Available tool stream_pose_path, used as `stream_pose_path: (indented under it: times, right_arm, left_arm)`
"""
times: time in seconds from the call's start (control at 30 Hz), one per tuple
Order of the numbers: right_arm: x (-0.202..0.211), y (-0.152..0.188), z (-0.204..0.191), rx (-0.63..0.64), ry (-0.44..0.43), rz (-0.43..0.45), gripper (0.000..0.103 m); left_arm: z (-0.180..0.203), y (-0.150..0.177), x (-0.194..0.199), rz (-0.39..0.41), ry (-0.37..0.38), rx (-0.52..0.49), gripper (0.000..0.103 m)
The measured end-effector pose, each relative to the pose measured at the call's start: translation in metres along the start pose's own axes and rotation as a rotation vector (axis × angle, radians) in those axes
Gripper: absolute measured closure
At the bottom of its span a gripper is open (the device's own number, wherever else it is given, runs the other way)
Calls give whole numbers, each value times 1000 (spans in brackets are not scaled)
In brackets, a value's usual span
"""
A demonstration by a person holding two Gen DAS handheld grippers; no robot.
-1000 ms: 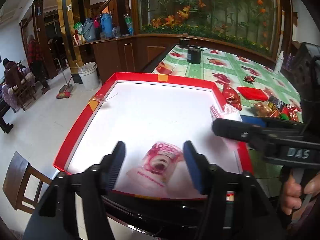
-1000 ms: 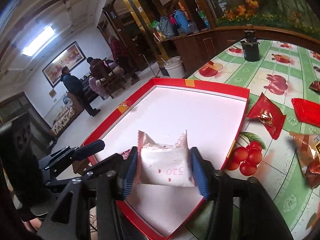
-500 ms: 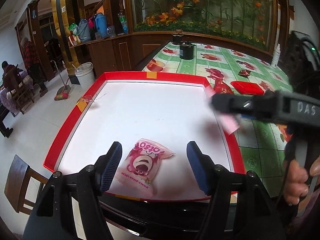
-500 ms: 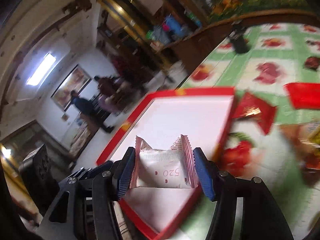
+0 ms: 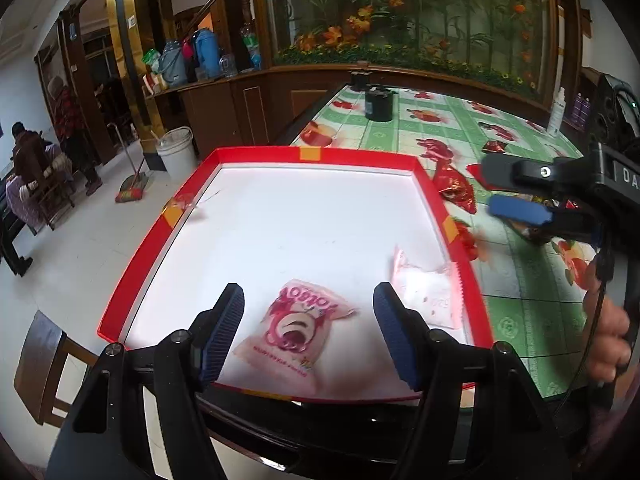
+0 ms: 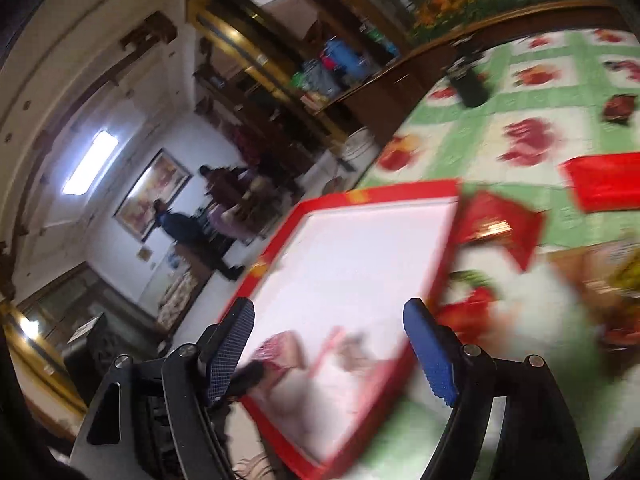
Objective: Organize snacks
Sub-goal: 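Grasp the brown chocolate bag with the left tool while the right tool grasps a red packet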
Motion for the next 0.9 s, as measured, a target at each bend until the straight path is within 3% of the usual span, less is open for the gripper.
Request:
stream_pose_path:
  times: [0.23, 0.3, 0.47, 0.57, 0.67, 0.9]
  right_arm:
    - [97, -23, 84, -51, 203, 154, 24]
    - [130, -27, 113, -72, 274, 199, 24]
    - [200, -27, 168, -112, 402, 272, 23]
    - [219, -28, 188, -132, 438, 275, 23]
    - [223, -28, 204, -136, 438, 229, 23]
    - [206, -23, 201, -52, 454, 138, 23]
  left_arm:
    - [44, -8, 1, -1, 66, -63, 33]
    - [63, -13, 2, -1, 92, -95, 27]
    - [118, -28, 7, 26, 148, -193, 27]
    - [152, -38, 6, 45, 181, -255, 27]
    - [176, -46, -4, 16, 209, -274, 27]
    - [211, -60, -40, -118, 322, -140, 27]
Point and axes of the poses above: each gripper's, at about its wrist camera, not at the fingertips, and x roughly against the way its jaws point, z to its right, y to its underside, the point moved 9 cm from there along -x, roughly the way its jaws point, and after that the axes turned 1 degree about y, right-handed, at the moved point
